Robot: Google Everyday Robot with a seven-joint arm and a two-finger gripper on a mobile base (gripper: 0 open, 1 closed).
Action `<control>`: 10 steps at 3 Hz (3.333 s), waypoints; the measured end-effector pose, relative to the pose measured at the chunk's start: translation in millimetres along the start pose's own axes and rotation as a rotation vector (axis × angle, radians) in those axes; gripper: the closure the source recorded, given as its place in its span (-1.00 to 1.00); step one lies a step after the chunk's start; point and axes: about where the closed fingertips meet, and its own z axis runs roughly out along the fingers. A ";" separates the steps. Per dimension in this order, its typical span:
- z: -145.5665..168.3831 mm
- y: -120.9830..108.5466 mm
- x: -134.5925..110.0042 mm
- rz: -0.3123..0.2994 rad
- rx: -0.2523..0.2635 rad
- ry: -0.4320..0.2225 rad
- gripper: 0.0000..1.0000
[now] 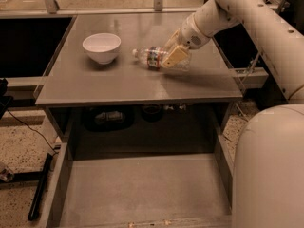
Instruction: Place water bottle into top drawer
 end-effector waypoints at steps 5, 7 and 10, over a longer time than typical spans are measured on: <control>2.3 2.9 0.1 -0.007 -0.002 0.006 1.00; -59.8 47.6 16.3 -0.029 0.092 -0.030 1.00; -121.4 142.2 67.3 -0.058 0.204 -0.013 1.00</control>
Offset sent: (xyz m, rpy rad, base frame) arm 0.0000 0.0000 0.0000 0.0000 0.0000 0.0000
